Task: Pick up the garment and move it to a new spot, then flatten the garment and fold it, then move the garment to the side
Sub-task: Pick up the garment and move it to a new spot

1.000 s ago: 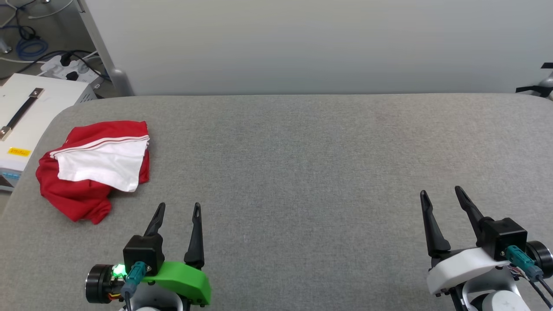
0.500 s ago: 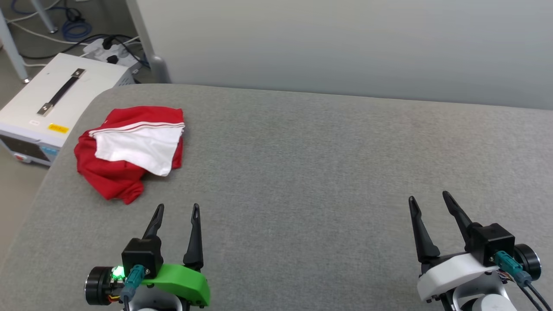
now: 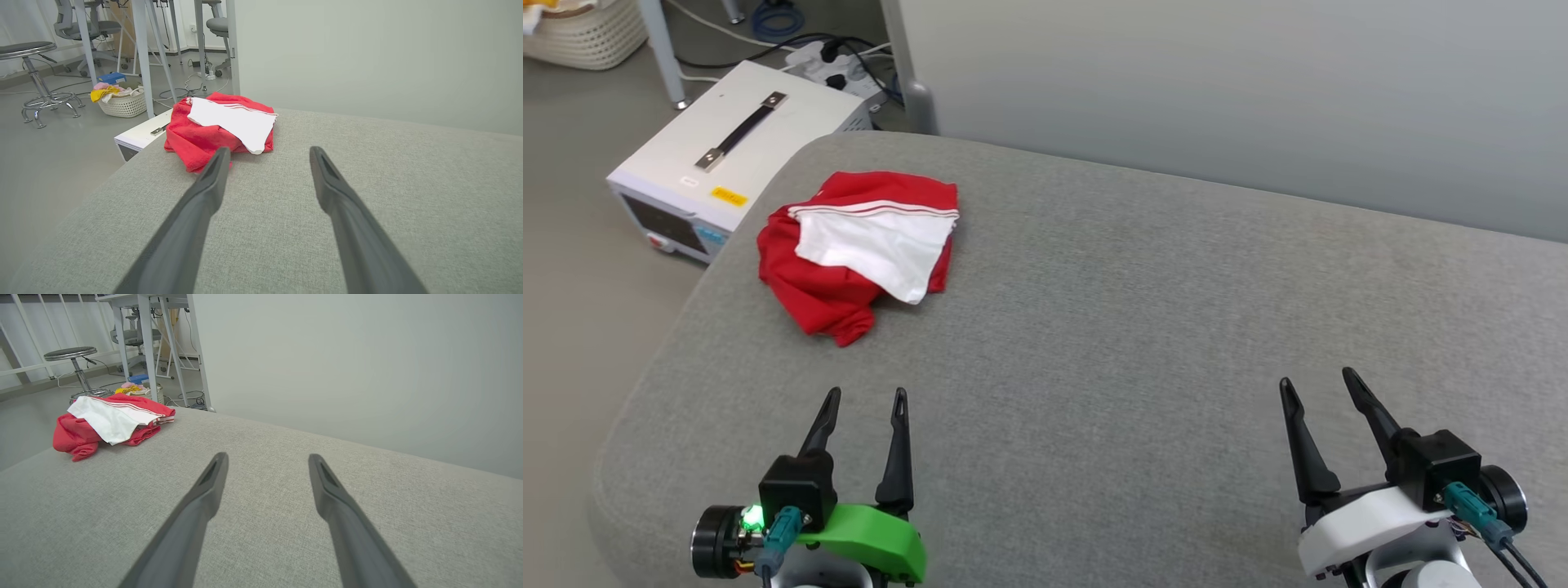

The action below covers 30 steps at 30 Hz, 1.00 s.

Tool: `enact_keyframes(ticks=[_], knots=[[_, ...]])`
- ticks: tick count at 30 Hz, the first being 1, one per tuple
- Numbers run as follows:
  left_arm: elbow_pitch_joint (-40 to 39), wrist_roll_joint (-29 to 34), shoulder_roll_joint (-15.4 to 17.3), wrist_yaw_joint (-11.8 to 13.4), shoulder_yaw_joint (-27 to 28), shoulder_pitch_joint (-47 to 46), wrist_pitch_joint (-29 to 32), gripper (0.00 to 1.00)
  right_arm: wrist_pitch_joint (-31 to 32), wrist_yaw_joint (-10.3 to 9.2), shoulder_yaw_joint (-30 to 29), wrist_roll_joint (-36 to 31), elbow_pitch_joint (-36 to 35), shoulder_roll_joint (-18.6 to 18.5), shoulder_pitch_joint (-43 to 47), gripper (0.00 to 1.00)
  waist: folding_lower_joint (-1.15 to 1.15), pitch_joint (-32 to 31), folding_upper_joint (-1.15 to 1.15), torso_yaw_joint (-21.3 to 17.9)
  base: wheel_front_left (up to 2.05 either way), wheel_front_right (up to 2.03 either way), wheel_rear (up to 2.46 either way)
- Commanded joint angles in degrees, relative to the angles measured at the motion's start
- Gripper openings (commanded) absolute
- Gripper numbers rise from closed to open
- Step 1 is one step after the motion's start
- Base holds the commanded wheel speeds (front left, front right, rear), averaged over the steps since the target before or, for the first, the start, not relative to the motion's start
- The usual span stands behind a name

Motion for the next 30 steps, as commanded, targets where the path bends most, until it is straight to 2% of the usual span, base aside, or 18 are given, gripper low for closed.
enact_keyframes(ticks=[1,18,23,30], knots=[[0.5,-0.4,-0.2,-0.4,-0.2,0.5,-0.7,1.00,-0.7,-0.04,0.3,0.3,0.3,0.0,0.4,1.00,0.00,0.1,0.00,2.0,0.00,0.00,0.00],[1.7,-1.1,-0.2,-1.1,-1.0,0.6,-2.7,1.00,-2.7,-0.04,1.8,0.7,1.4,0.0,0.2,1.00,0.00,0.4,0.00,7.6,0.00,0.00,0.00],[1.8,-1.4,-0.2,-1.3,-1.0,0.5,-3.3,1.00,-3.3,-0.04,2.4,0.8,1.7,0.0,0.2,1.00,0.00,0.7,0.00,8.2,0.00,0.00,0.00],[2.5,-1.4,-0.2,-2.8,-0.9,-0.2,-3.3,1.00,-3.3,-0.04,2.1,0.2,1.3,0.0,-0.1,1.00,0.00,2.2,0.00,7.3,0.00,0.00,0.00]])
